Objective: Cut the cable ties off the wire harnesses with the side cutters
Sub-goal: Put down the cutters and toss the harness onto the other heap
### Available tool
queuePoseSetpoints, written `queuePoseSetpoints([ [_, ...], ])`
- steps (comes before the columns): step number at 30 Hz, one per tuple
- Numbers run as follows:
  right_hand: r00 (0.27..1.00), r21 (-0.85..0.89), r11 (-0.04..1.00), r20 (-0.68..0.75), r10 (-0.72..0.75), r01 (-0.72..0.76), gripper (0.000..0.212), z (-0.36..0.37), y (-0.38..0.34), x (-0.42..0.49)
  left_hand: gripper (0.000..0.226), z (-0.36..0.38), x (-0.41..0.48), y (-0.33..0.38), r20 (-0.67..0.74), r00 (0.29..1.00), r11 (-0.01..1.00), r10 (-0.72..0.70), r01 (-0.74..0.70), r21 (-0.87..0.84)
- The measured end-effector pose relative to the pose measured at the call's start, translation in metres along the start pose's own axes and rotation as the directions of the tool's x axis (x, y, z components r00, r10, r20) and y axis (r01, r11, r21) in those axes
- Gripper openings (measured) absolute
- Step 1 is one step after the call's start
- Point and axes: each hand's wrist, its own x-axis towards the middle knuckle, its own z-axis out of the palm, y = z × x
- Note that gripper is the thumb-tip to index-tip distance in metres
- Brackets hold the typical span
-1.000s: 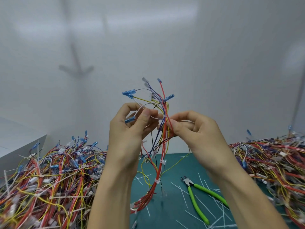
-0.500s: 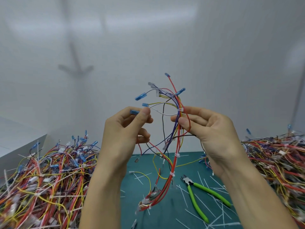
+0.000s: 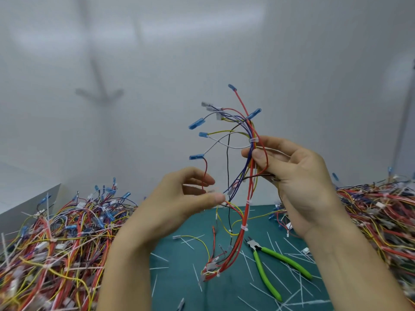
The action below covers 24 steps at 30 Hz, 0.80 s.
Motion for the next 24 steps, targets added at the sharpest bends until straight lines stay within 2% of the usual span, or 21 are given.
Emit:
queuePoseSetpoints([
  [2, 1.000, 0.013, 1.000, -0.010, -0.002, 0.002, 0.019, -0.001, -0.001, 0.001, 0.052, 0.002, 0.001, 0.000, 0.025, 0.998, 0.998, -0.050, 0.049, 0.028],
  [5, 1.000, 0.016, 1.000, -0.022, 0.005, -0.004, 0.018, -0.004, -0.001, 0.001, 0.038, 0.001, 0.000, 0.000, 0.076, 0.995, 0.994, -0.060, 0.066, -0.088],
  [8, 0.999, 0.010, 1.000, -0.031, 0.010, -0.010, 0.018, -0.007, -0.002, 0.002, 0.028, -0.002, -0.001, 0.002, 0.039, 0.999, 0.990, -0.027, 0.032, -0.140],
  [12, 0.999, 0.012, 1.000, -0.045, 0.018, -0.018, 0.018, -0.011, -0.003, 0.003, 0.027, -0.006, -0.001, 0.004, -0.048, 0.999, 0.981, -0.013, 0.004, -0.192],
  [14, 0.999, 0.005, 1.000, -0.045, 0.022, -0.022, 0.019, -0.011, -0.003, 0.003, 0.032, -0.005, -0.002, 0.005, -0.099, 0.995, 0.994, -0.004, -0.008, -0.113],
  [15, 0.999, 0.001, 1.000, -0.045, 0.022, -0.022, 0.019, -0.010, -0.003, 0.003, 0.035, -0.004, -0.001, 0.005, -0.154, 0.988, 1.000, 0.019, -0.022, -0.012],
  [17, 0.998, -0.009, 1.000, -0.055, 0.015, -0.015, 0.019, -0.008, -0.002, 0.002, 0.037, -0.001, 0.000, 0.009, -0.286, 0.950, 0.979, 0.125, -0.072, 0.190],
  [19, 0.998, -0.031, 1.000, -0.062, 0.000, -0.002, 0.020, -0.005, -0.002, 0.001, 0.028, 0.003, -0.002, 0.019, -0.340, 0.901, 0.951, 0.271, -0.197, 0.237],
  [21, 0.998, -0.060, 0.998, -0.055, -0.011, 0.008, 0.019, -0.002, -0.001, 0.000, 0.018, 0.010, -0.006, 0.030, -0.296, 0.894, 0.939, 0.337, -0.294, 0.180],
  [24, 0.999, -0.086, 0.996, -0.032, -0.029, 0.026, 0.016, 0.005, 0.000, -0.003, 0.019, 0.026, -0.008, 0.038, -0.149, 0.938, 0.941, 0.313, -0.285, 0.181],
])
